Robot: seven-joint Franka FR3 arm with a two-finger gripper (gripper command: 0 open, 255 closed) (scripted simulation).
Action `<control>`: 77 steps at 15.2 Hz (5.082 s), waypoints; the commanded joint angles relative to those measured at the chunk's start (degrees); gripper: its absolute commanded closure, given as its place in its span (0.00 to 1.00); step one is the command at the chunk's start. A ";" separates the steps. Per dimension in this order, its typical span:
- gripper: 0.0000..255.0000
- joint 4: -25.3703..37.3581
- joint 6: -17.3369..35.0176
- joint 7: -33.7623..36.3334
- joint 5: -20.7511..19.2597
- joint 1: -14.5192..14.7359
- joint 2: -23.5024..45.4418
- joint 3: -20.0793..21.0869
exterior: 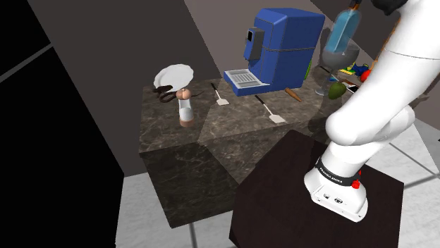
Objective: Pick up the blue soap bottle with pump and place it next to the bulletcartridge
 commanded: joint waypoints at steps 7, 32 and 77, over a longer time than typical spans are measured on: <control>1.00 -3.88 4.56 -3.56 0.79 -1.36 1.35 -1.40; 1.00 -31.12 26.09 -1.98 -4.29 0.71 -6.39 0.56; 0.00 -41.62 36.96 -3.83 -3.66 0.34 -5.78 0.01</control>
